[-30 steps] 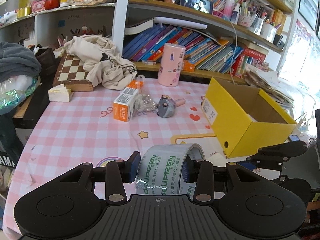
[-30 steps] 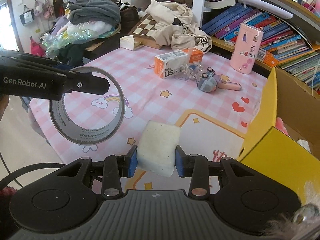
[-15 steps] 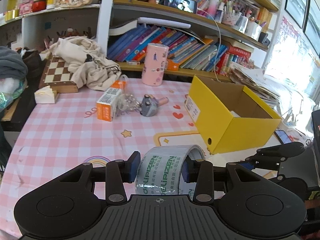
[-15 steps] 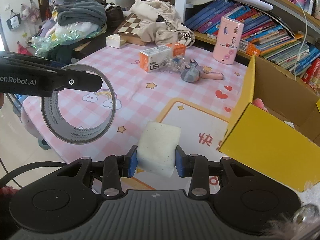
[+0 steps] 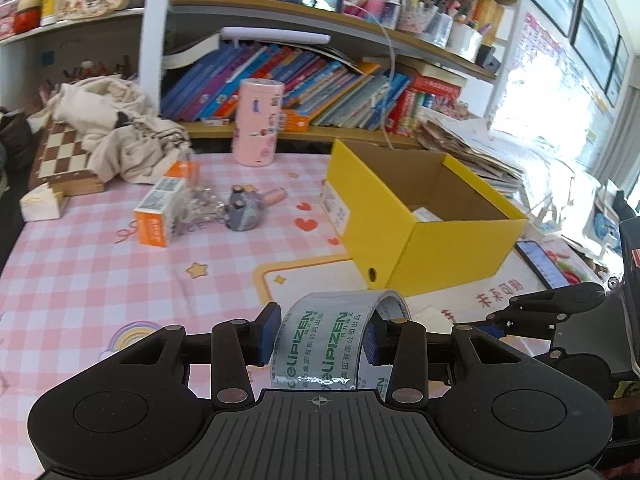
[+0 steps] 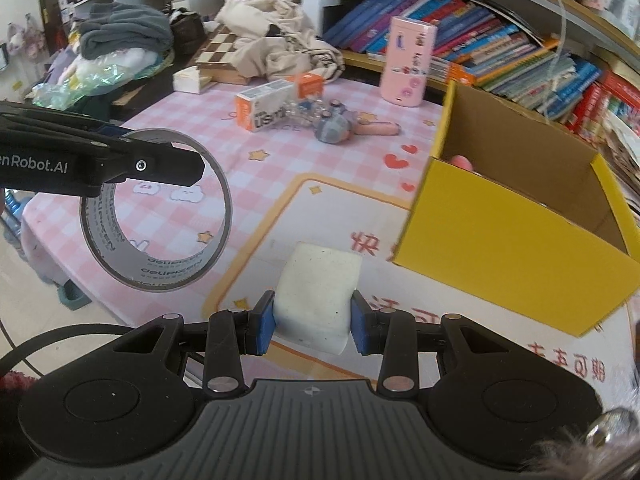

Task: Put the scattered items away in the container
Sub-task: 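Lift the foam cube and tape roll and carry both toward the yellow box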

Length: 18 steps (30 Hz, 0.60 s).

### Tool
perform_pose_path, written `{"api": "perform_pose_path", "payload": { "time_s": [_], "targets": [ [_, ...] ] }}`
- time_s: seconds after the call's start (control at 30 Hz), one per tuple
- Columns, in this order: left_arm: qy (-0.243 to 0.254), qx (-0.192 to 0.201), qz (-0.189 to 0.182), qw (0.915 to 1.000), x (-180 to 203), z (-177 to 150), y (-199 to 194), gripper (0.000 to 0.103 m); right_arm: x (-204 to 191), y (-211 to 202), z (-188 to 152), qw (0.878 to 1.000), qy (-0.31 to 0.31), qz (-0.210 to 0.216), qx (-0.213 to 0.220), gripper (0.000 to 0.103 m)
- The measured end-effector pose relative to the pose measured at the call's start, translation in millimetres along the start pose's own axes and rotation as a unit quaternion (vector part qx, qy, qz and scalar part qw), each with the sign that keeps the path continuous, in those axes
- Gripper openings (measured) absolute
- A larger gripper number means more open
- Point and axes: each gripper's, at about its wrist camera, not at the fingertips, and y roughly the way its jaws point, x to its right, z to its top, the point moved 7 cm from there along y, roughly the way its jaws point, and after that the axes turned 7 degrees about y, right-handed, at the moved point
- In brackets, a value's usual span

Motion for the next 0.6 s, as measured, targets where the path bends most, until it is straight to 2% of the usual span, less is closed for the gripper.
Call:
{"api": "perform_pose_path", "payload": {
  "time_s": [0.6],
  "targets": [
    [0.044,-0.007,-0.052,0.9977,51,20,28,0.040,51,-21,-15,0.998,0.052,-0.043,0.006,0.035]
  ]
}}
